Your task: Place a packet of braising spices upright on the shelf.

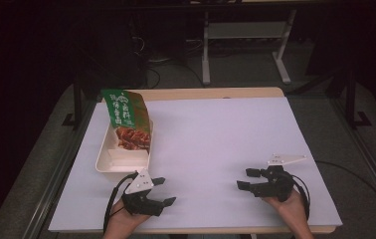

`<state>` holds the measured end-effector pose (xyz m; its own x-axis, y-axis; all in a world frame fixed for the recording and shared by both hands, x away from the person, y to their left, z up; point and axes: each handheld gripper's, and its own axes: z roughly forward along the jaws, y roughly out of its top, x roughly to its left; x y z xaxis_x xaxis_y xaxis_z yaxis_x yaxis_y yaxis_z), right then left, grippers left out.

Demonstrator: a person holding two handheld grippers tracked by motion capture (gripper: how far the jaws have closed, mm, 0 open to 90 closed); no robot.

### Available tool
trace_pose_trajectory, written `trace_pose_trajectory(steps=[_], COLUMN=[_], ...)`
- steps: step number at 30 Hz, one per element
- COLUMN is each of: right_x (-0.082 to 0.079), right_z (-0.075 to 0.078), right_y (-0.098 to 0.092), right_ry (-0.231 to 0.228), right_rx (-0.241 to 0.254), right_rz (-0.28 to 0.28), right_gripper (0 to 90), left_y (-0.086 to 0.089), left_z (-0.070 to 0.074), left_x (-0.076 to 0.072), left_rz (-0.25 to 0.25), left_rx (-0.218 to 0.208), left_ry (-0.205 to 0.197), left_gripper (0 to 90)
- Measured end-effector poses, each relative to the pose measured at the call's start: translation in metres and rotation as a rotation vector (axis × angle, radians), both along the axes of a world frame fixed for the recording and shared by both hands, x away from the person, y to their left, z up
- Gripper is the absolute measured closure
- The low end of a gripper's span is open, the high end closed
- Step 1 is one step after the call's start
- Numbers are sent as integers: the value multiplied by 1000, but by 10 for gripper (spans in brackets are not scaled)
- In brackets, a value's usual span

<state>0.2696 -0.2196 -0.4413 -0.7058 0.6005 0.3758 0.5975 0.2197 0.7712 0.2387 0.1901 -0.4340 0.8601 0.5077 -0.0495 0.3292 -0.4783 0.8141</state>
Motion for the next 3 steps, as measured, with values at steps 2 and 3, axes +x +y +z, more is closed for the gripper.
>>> trace_pose_trajectory(steps=[2,3], right_x=[-4,-5], right_z=[-2,-3], right_y=[0,2], right_ry=[8,6], right_rx=[14,8], right_rz=[-8,-6], right_gripper=[289,289], left_y=[0,-1], left_z=[0,0], left_x=[0,0], left_rz=[-5,-5], left_rx=[2,0], left_ry=[-3,-4], left_gripper=[269,269])
